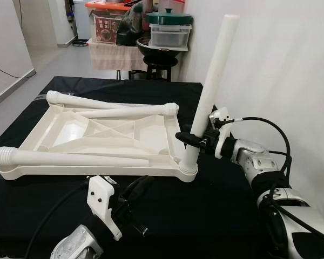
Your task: Building children table
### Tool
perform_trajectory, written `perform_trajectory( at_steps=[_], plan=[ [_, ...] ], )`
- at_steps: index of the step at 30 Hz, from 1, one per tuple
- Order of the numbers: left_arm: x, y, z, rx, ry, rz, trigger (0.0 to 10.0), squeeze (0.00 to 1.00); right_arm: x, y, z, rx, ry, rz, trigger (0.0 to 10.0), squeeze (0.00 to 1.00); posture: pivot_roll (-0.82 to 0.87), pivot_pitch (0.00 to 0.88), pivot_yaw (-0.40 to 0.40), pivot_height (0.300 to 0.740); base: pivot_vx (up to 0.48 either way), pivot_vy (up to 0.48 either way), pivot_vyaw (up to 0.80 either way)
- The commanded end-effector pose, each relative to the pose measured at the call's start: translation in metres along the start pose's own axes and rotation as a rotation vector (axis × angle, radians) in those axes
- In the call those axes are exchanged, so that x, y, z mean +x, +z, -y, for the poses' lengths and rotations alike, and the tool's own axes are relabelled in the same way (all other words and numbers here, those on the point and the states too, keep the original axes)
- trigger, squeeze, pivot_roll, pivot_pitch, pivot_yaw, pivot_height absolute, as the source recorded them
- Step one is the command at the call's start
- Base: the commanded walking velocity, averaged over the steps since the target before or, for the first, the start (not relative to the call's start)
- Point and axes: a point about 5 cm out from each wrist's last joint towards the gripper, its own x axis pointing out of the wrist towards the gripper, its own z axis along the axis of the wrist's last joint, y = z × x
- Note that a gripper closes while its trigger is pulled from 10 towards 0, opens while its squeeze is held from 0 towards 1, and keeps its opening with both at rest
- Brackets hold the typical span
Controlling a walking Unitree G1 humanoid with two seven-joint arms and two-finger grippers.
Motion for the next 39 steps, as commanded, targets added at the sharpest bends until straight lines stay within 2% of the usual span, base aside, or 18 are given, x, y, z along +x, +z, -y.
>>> perform_trajectory(
  at_steps=[1, 6, 7, 8, 9, 10, 11, 13, 21, 22, 24, 25, 26, 27, 33, 34, 35, 39],
  plan=[
    [0.0, -0.002, 0.0, 0.001, 0.0, -0.003, 10.0, 0.0, -0.001, 0.007, 0.006, 0.003, -0.077, 0.04, 0.0, 0.0, 0.01, 0.0, -0.115, 0.74, 0.0, 0.0, 0.0],
    [-0.001, -0.001, 0.002, 0.002, 0.0, -0.001, 10.0, 0.0, -0.004, -0.002, 0.013, -0.035, -0.376, 0.041, 0.0, 0.0, 0.02, 0.0, -0.139, 0.74, 0.0, 0.0, 0.0],
    [-0.002, 0.0, 0.002, 0.003, 0.001, 0.0, 10.0, 0.0, -0.006, -0.005, 0.013, -0.111, -0.547, 0.043, 0.0, 0.0, 0.01, 0.0, -0.128, 0.74, 0.0, 0.0, 0.0],
    [-0.003, 0.0, 0.001, 0.004, 0.002, 0.0, 10.0, 0.0, -0.009, -0.011, 0.002, -0.076, -0.713, 0.111, 0.0, 0.0, 0.01, 0.0, -0.124, 0.74, 0.0, 0.0, 0.0],
    [-0.003, 0.0, 0.001, 0.004, 0.002, 0.0, 10.0, 0.0, -0.009, -0.011, 0.002, -0.076, -0.713, 0.111, 0.0, 0.0, 0.01, 0.0, -0.124, 0.74, 0.0, 0.0, 0.0],
    [-0.004, 0.001, 0.001, 0.004, 0.002, -0.001, 10.0, 0.0, -0.009, -0.022, -0.019, -0.063, -0.775, 0.126, 0.0, 0.0, -0.01, 0.0, -0.106, 0.74, 0.0, 0.0, 0.0],
    [-0.004, 0.001, 0.0, 0.004, 0.002, -0.003, 10.0, 0.0, -0.001, -0.028, -0.043, -0.11, -0.726, 0.123, 0.0, 0.0, -0.02, 0.0, -0.09, 0.74, 0.0, 0.0, 0.0],
    [-0.005, 0.0, -0.001, 0.004, 0.001, -0.005, 10.0, 0.0, 0.006, -0.029, -0.056, -0.169, -0.668, 0.114, 0.0, 0.0, -0.02, 0.0, -0.087, 0.74, 0.0, 0.0, 0.0],
    [-0.003, -0.001, -0.003, 0.009, 0.006, -0.005, 10.0, 0.0, 0.016, -0.035, -0.053, -0.134, -0.657, 0.066, 0.0, 0.0, 0.0, 0.0, -0.108, 0.74, 0.0, 0.0, 0.0],
    [-0.003, -0.001, -0.003, 0.009, 0.005, -0.005, 10.0, 0.0, 0.017, -0.035, -0.053, -0.122, -0.642, 0.049, 10.0, 0.0, 0.0, 0.0, -0.107, 0.74, 0.0, 0.0, 0.0],
    [-0.003, -0.001, -0.003, 0.008, 0.004, -0.005, 10.0, 0.0, 0.017, -0.036, -0.054, -0.111, -0.632, 0.038, 10.0, 0.0, 0.0, 0.0, -0.102, 0.74, 0.0, 0.0, 0.0],
    [-0.003, -0.001, -0.003, 0.008, 0.003, -0.005, 10.0, 0.0, 0.017, -0.032, -0.058, -0.097, -0.597, 0.04, 10.0, 0.78, 0.01, 0.0, -0.101, 0.74, 0.0, 0.0, 0.0],
    [-0.003, -0.001, -0.003, 0.008, 0.003, -0.005, 10.0, 0.0, 0.017, -0.032, -0.058, -0.097, -0.597, 0.04, 10.0, 0.78, 0.01, 0.0, -0.101, 0.74, 0.0, 0.0, 0.0],
    [-0.003, -0.001, -0.003, 0.007, 0.002, -0.006, 10.0, 0.0, 0.016, -0.028, -0.06, -0.073, -0.524, 0.052, 10.0, 1.0, 0.02, 0.0, -0.103, 0.74, 0.0, 0.0, 0.0],
    [-0.001, -0.001, -0.002, 0.007, 0.001, -0.005, 10.0, 0.0, 0.003, -0.007, -0.037, -0.156, -0.255, 0.073, 10.0, 1.0, 0.02, 0.0, -0.116, 0.74, 0.0, 0.0, 0.0],
    [-0.001, -0.001, -0.002, 0.006, 0.0, -0.005, 10.0, 0.0, 0.0, -0.007, -0.029, -0.175, -0.229, 0.049, 10.0, 0.74, 0.02, 0.0, -0.119, 0.74, 0.0, 0.0, 0.0],
    [0.0, -0.001, -0.001, 0.006, 0.0, -0.004, 10.0, 0.0, -0.003, -0.007, -0.022, -0.2, -0.204, 0.022, 10.0, 0.0, 0.02, 0.0, -0.119, 0.74, 0.0, 0.0, 0.0],
    [0.0, -0.001, -0.001, 0.005, -0.001, -0.003, 10.0, 0.0, -0.01, -0.001, -0.006, -0.154, -0.104, 0.008, 10.0, 0.0, 0.04, 0.0, -0.124, 0.74, 0.0, 0.0, 0.0]
  ],
)
